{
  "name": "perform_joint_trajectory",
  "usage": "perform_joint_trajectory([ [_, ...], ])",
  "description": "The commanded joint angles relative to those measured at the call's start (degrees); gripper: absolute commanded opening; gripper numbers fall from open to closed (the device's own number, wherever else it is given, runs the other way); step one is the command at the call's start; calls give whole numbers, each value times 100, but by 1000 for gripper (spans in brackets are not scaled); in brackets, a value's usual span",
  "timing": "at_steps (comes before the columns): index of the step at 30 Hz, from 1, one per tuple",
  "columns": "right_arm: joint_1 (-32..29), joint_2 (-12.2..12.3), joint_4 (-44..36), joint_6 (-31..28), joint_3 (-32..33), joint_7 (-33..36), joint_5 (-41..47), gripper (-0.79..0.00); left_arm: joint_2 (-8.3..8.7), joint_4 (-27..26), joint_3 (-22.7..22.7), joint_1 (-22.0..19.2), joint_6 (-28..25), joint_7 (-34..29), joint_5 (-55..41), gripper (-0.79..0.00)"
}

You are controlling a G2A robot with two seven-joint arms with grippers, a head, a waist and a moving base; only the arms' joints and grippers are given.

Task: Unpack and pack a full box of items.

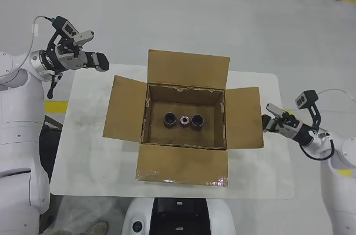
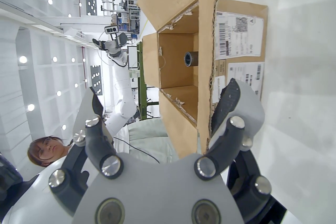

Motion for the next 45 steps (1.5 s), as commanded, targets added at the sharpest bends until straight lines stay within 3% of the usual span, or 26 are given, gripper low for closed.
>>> perform_joint_trajectory([
  [1,-12,9,-107,23,0,23,119,0,0,0,0,0,0,0,0,0],
  [17,-42,33,-1196,33,-742,-46,286,0,0,0,0,0,0,0,0,0],
  [33,228,26,-1600,-60,-2112,-511,-1047,0,0,0,0,0,0,0,0,0],
  [45,299,34,-1451,-84,-2645,-1001,-2027,0,0,0,0,0,0,0,0,0],
])
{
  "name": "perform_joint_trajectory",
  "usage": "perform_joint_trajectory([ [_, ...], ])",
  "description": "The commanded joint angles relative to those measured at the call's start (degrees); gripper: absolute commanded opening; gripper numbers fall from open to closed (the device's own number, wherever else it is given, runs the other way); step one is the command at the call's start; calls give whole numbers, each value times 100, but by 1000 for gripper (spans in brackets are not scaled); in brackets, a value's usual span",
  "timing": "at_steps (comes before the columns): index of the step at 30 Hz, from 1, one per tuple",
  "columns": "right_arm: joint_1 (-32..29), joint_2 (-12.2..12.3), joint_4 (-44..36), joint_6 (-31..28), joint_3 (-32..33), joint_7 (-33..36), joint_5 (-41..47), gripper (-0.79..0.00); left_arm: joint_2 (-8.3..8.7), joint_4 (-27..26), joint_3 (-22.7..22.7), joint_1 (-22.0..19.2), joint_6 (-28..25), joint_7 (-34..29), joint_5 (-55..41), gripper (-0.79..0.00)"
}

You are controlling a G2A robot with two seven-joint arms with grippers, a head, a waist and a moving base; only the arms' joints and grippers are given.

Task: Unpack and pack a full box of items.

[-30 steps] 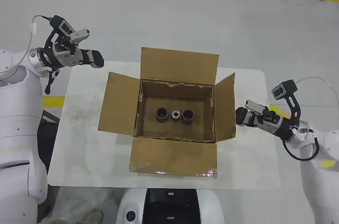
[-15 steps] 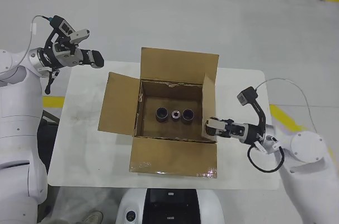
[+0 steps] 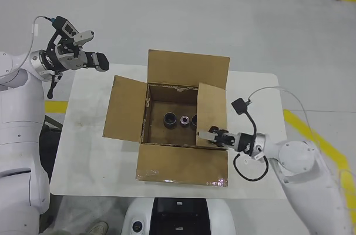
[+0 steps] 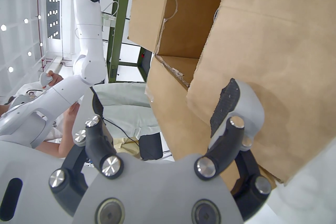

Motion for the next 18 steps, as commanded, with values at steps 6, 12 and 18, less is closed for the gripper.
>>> perform_joint_trajectory([
  [6,-31,18,-16,52,-125,-147,-337,0,0,0,0,0,0,0,0,0],
  [12,-27,31,-26,46,-190,-176,-427,0,0,0,0,0,0,0,0,0],
  [18,-45,46,-72,70,-107,-278,-304,0,0,0,0,0,0,0,0,0],
])
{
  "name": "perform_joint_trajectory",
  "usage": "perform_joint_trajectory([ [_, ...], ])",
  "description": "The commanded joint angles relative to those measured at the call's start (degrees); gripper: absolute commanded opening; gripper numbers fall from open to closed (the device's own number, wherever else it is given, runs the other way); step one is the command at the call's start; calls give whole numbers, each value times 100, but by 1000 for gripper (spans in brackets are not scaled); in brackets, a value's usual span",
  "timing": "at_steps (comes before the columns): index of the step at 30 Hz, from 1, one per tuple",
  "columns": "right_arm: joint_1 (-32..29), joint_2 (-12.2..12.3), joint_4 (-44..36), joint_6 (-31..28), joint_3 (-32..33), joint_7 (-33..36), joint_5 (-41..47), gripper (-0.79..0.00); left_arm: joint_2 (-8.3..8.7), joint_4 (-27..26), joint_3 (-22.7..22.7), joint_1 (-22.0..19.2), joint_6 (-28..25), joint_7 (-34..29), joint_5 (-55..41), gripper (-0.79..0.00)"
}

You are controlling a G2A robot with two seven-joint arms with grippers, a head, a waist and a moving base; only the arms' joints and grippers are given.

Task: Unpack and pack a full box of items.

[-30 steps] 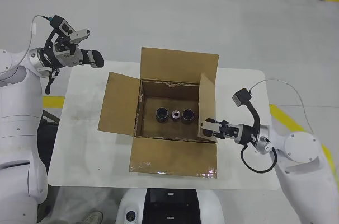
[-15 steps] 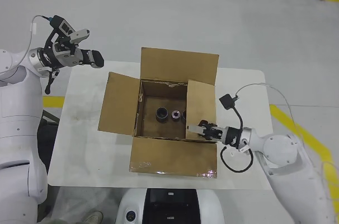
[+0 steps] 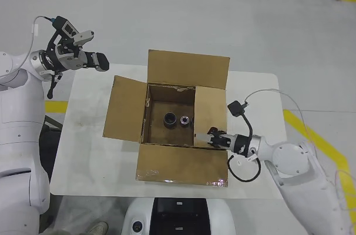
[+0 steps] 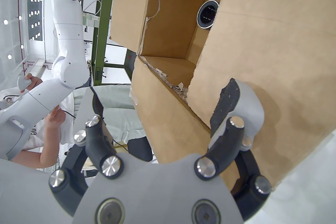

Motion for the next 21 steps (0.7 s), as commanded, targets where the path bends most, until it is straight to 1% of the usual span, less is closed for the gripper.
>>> perform_joint_trajectory([
  [1,-15,8,-32,13,80,-34,103,0,0,0,0,0,0,0,0,0],
  [9,-214,69,-60,90,801,-220,742,0,0,0,0,0,0,0,0,0],
  [15,-357,131,80,26,1516,-347,1088,0,0,0,0,0,0,0,0,0],
  [21,-405,214,191,57,2101,-103,1103,0,0,0,0,0,0,0,0,0],
])
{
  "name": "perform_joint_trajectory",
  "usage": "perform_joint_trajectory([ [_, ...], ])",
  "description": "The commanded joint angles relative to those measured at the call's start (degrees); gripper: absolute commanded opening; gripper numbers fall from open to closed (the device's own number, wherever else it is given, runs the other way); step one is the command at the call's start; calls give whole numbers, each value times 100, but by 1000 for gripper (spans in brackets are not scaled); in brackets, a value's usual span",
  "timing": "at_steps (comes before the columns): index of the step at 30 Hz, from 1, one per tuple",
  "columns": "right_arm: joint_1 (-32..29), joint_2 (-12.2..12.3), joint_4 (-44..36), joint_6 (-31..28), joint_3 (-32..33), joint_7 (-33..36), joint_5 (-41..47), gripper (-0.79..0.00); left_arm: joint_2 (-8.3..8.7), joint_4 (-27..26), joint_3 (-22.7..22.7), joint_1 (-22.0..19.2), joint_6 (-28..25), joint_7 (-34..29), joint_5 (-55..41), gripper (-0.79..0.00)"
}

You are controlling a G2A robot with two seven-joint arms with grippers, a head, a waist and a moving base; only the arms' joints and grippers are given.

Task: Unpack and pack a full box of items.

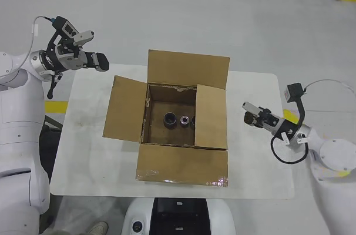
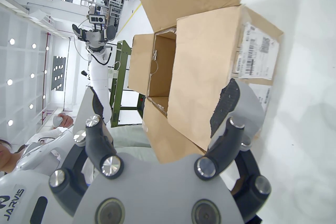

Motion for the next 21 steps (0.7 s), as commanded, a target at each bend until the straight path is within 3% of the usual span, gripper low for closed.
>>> perform_joint_trajectory([
  [1,-7,25,35,-22,175,102,22,0,0,0,0,0,0,0,0,0],
  [18,-6,79,228,-88,447,227,88,0,0,0,0,0,0,0,0,0],
  [21,-6,79,228,-88,447,227,88,0,17,-101,0,116,-125,399,252,0],
])
